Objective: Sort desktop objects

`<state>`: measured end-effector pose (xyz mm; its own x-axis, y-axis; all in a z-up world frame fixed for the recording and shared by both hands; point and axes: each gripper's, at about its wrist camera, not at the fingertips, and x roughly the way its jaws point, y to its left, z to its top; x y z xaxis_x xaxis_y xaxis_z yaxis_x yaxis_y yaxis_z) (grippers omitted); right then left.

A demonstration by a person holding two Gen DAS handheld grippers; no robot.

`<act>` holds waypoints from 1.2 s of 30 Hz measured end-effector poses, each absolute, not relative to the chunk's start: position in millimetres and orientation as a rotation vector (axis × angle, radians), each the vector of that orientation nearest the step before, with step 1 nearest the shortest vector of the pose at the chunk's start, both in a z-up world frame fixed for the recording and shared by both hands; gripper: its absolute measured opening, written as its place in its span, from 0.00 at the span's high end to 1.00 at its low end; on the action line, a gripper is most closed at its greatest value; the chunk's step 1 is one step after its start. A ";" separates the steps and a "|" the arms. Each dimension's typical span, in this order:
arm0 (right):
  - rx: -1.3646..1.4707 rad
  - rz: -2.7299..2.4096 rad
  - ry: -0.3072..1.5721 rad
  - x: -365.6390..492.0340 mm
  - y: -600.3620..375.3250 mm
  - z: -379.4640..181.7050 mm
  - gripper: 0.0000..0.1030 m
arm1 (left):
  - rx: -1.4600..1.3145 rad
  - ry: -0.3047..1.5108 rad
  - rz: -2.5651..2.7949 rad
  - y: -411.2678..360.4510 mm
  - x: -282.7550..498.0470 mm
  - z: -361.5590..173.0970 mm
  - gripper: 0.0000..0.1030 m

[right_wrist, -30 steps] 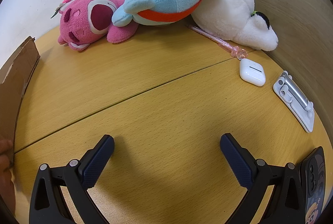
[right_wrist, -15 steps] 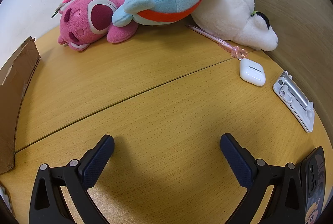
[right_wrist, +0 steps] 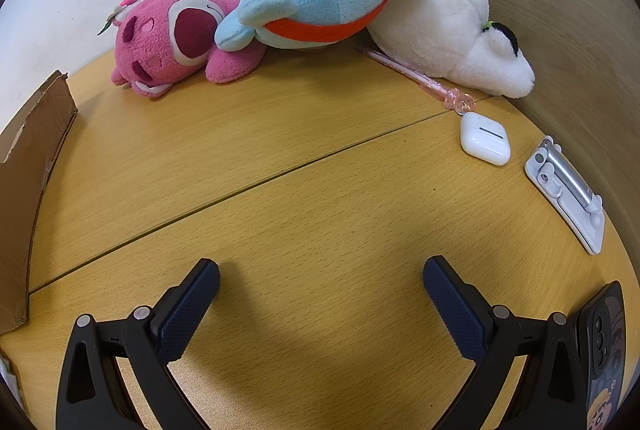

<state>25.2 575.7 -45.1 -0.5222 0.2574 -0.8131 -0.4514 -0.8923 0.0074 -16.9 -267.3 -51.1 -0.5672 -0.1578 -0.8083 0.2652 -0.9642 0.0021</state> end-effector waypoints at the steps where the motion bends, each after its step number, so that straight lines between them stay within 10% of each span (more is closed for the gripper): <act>1: -1.237 2.413 0.305 25.8 576.5 -45.3 0.00 | 1.314 0.175 -2.581 -267.3 -17.0 -51.2 0.00; 10: -1.290 2.357 0.332 40.4 573.3 -42.0 0.00 | 1.326 0.147 -2.575 -252.8 3.7 -42.0 0.00; 23: -1.164 2.819 0.128 132.5 439.3 86.9 0.00 | 0.972 -0.013 -3.118 -117.6 137.2 131.5 0.00; 36: -1.174 3.313 0.104 213.0 267.0 131.0 0.00 | 1.117 0.133 -3.276 -16.0 204.2 99.9 0.00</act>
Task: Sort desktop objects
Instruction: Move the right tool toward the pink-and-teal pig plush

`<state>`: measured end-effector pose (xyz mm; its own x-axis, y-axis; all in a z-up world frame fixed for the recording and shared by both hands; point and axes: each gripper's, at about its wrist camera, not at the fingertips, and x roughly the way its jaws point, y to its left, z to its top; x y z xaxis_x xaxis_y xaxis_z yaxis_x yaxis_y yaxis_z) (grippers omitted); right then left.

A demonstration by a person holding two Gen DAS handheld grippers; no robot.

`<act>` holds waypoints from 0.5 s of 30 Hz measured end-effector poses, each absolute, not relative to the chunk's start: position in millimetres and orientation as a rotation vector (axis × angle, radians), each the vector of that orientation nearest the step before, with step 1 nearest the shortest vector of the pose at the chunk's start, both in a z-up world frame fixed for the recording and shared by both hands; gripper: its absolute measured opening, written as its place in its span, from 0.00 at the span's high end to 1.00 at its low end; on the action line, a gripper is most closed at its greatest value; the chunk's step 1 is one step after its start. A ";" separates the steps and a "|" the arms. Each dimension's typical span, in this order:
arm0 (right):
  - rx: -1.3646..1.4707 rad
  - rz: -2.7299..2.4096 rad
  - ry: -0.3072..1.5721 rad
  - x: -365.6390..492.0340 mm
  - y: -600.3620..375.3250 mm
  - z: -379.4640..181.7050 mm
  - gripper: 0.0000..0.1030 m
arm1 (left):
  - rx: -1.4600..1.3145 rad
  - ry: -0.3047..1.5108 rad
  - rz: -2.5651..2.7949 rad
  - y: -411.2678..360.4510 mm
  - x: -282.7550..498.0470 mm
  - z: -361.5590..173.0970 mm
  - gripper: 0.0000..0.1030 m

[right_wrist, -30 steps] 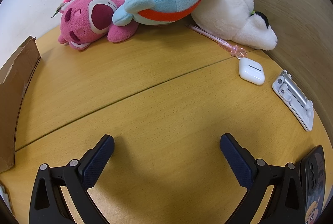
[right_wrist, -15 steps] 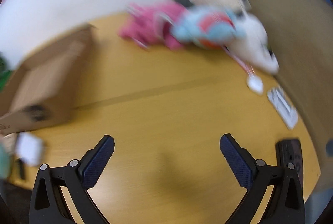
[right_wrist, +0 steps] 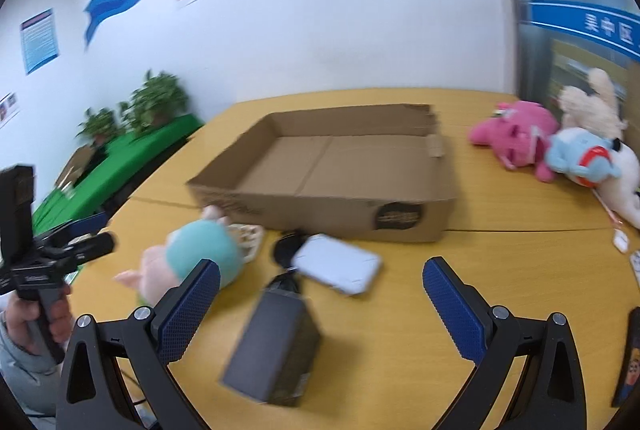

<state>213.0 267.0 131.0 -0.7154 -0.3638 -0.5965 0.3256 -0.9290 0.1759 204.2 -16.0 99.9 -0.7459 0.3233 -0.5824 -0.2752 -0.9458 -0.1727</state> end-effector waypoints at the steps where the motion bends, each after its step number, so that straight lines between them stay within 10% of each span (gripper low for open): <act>1: 0.920 -2.582 -0.074 218.6 255.7 130.2 0.00 | -0.911 -0.107 2.665 -15.2 203.9 97.5 0.00; 15: 0.944 -2.381 0.071 207.6 186.9 121.2 0.00 | -1.047 -0.160 2.676 -41.6 189.5 60.1 0.00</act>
<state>207.6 186.8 121.2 -0.5876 -0.4902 -0.6438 0.5275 -0.8354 0.1547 189.5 -41.6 60.1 -0.7052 0.2819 -0.6506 -0.2026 -0.9594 -0.1961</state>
